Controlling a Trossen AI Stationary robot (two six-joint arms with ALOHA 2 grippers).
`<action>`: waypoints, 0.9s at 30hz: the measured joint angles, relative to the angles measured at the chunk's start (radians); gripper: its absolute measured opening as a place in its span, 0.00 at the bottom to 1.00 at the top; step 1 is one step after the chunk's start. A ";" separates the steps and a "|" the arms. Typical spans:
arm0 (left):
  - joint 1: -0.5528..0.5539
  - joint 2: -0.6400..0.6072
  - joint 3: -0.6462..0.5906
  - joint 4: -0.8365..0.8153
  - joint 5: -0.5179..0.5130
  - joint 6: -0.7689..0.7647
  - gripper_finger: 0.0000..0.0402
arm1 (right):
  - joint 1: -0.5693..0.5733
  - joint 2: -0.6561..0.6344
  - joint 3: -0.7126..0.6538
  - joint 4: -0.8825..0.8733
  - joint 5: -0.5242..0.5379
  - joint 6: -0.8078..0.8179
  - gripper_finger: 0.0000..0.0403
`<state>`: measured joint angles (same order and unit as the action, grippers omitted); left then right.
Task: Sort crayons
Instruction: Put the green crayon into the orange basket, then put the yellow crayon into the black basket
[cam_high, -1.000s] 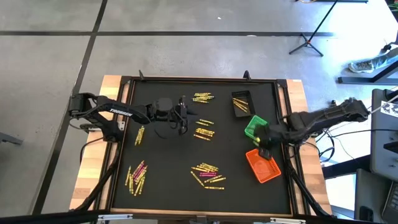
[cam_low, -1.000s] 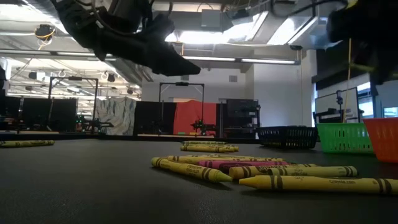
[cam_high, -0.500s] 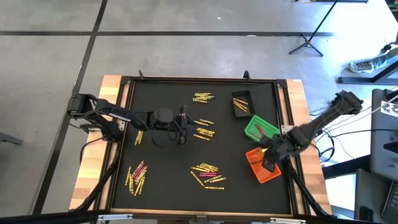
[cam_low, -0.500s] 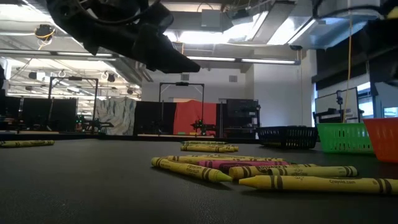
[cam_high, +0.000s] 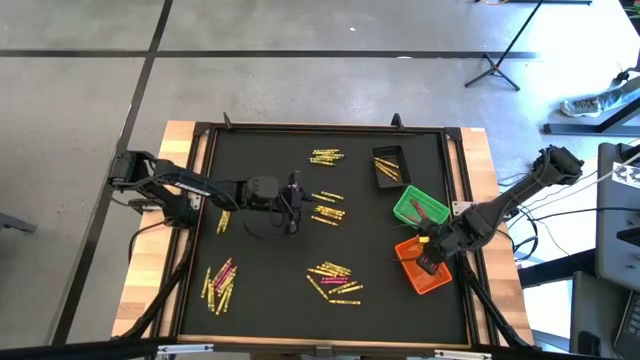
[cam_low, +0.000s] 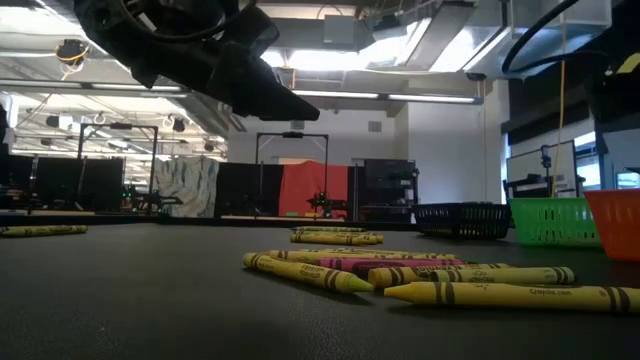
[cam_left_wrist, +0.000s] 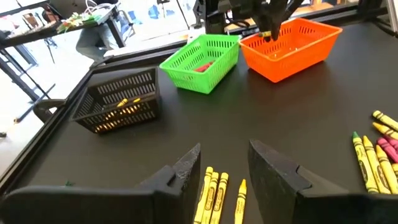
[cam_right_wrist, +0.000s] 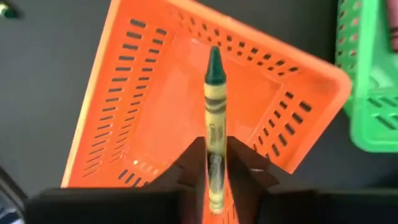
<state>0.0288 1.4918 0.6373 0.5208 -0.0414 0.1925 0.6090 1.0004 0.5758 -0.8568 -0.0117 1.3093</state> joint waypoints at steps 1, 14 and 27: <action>0.000 0.000 0.000 -0.005 0.000 0.000 0.29 | 0.000 0.000 0.000 0.001 -0.009 0.001 0.19; 0.000 -0.043 0.001 -0.132 -0.024 -0.095 0.29 | -0.146 -0.020 0.135 0.141 0.145 -0.445 0.38; 0.004 -0.333 0.000 -0.848 -0.087 -0.530 0.29 | -0.469 0.001 0.039 0.867 0.489 -1.352 0.37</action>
<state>0.0326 1.1587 0.6376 -0.3267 -0.1286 -0.3377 0.1398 1.0014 0.6146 0.0103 0.4771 -0.0425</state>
